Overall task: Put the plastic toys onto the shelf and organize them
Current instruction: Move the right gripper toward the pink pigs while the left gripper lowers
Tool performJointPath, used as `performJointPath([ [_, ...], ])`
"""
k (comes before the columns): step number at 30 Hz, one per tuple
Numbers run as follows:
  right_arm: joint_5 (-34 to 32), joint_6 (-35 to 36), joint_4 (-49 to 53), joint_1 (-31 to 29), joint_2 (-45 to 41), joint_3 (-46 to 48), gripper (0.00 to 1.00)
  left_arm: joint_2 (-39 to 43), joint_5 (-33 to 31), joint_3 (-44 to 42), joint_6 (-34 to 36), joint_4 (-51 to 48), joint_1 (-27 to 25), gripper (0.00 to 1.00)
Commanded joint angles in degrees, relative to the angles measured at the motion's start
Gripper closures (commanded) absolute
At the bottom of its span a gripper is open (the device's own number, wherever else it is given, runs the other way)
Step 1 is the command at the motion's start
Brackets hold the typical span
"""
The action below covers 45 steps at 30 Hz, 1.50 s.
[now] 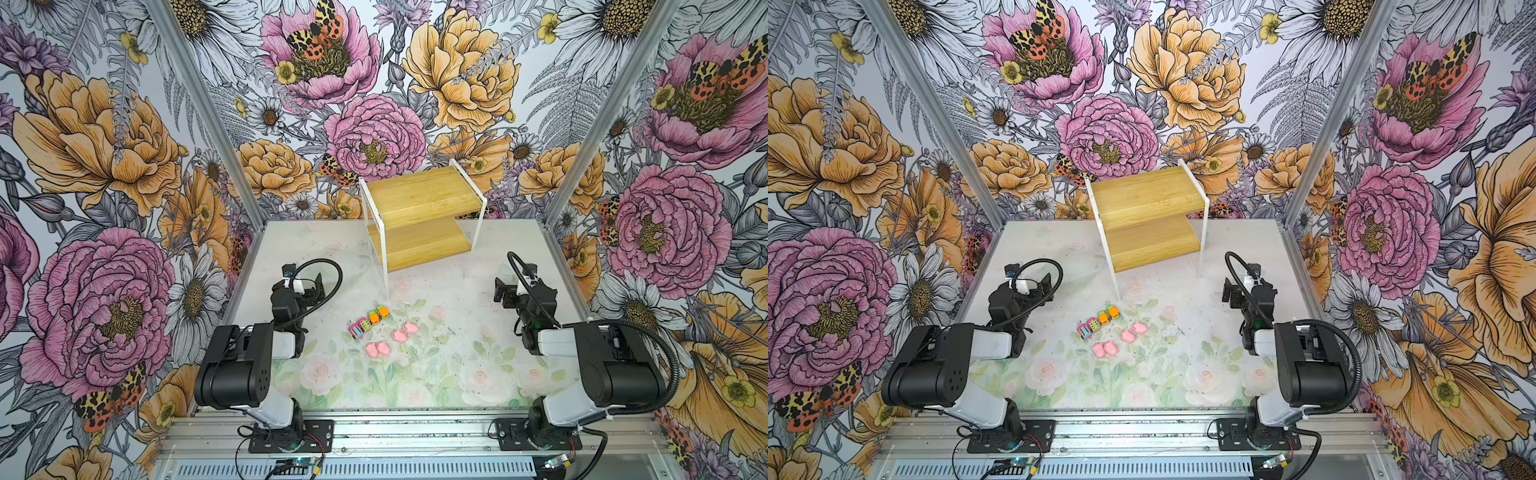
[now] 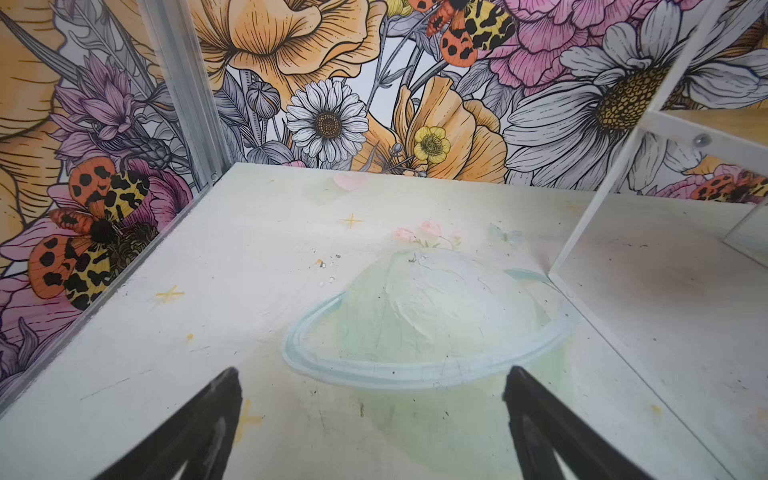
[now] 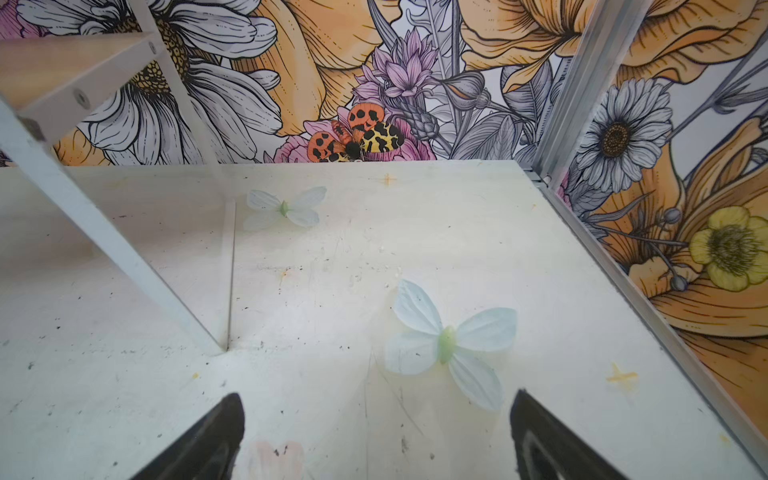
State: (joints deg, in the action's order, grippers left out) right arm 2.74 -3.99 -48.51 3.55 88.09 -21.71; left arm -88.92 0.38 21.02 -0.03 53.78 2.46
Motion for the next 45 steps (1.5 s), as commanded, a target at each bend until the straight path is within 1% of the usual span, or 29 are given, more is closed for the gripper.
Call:
performJointPath([
  [1,-0.63,-0.47,-0.73,-0.52,-0.02,-1.00,0.01,0.08,-0.82,0.69,-0.12,-0.17,-0.35,0.01],
  [6,-0.55,-0.57,-0.69,-0.50,-0.12,-0.95,0.02,0.16,-0.70,0.54,-0.10,0.03,-0.36,0.01],
  [7,-0.14,-0.28,-0.89,-0.43,-0.40,-0.87,0.07,0.16,-0.54,0.29,-0.12,0.48,-0.35,0.01],
  [8,2.33,0.68,-0.25,-0.32,-1.19,-0.95,0.10,0.22,-0.55,0.30,-0.39,0.63,-0.13,0.01],
  [9,6.19,1.80,2.41,-0.10,-2.98,-1.85,0.15,0.99,-0.23,0.57,-0.86,-0.30,0.31,0.01],
  [11,8.06,2.34,11.34,-0.14,-6.60,-5.01,0.19,4.50,0.03,1.10,-1.15,-4.35,0.83,0.01],
  [13,11.07,3.30,19.88,-0.27,-10.24,-8.67,0.19,10.44,1.05,2.49,-0.23,-11.78,0.47,0.01],
  [14,13.39,3.51,22.30,-0.38,-11.73,-9.74,0.19,14.07,0.96,3.63,-0.43,-16.68,0.08,0.01],
  [15,15.97,3.54,24.72,-0.56,-13.16,-11.04,0.19,17.56,0.84,4.85,-2.92,-21.14,0.07,0.01],
  [18,21.67,2.44,28.92,-2.64,-16.48,-13.84,0.19,25.26,5.43,6.62,-11.05,-29.96,-0.62,0.01],
  [19,22.35,1.80,29.70,-4.12,-17.03,-14.28,0.19,27.36,5.51,6.24,-13.03,-31.74,-1.85,0.01],
  [21,23.07,1.28,29.70,-7.91,-17.46,-13.96,0.19,30.40,2.77,3.95,-15.64,-32.55,-5.14,0.01],
  [23,22.86,0.98,28.47,-12.17,-16.77,-12.92,0.20,32.46,-0.59,0.89,-18.28,-32.13,-8.95,0.01],
  [25,20.83,-0.25,26.13,-17.12,-14.23,-11.43,0.21,33.41,-3.53,-2.10,-19.24,-31.42,-12.77,0.01],
  [27,21.50,-2.38,22.19,-19.77,-11.51,-9.65,0.23,33.25,-5.29,-4.11,-20.32,-30.65,-15.21,0.01],
  [31,20.64,-5.58,12.57,-25.46,-4.04,-5.93,0.25,31.28,-5.60,-6.06,-23.74,-30.33,-17.58,0.01],
  [33,19.12,-5.42,8.25,-28.75,-0.01,-4.93,0.26,30.11,-5.98,-6.82,-23.92,-30.12,-18.64,0.01],
  [35,19.04,-4.40,2.25,-31.34,4.81,-3.69,0.27,28.77,-6.59,-7.34,-24.63,-29.88,-19.32,0.01],
  [37,19.48,-4.00,-5.38,-33.08,10.03,-2.69,0.28,27.84,-5.20,-6.75,-24.45,-30.04,-19.74,0.01],
  [41,20.79,-3.54,-20.78,-33.75,19.42,-0.57,0.31,25.75,-5.75,-6.14,-25.53,-29.51,-20.37,0.01],
  [42,21.36,-3.02,-23.31,-33.70,21.39,-0.51,0.31,25.05,-5.74,-6.23,-25.86,-28.90,-20.43,0.01],
  [45,24.21,-1.48,-23.67,-33.85,24.55,-1.39,0.32,23.00,-6.10,-6.34,-26.21,-27.69,-21.49,0.01],
])
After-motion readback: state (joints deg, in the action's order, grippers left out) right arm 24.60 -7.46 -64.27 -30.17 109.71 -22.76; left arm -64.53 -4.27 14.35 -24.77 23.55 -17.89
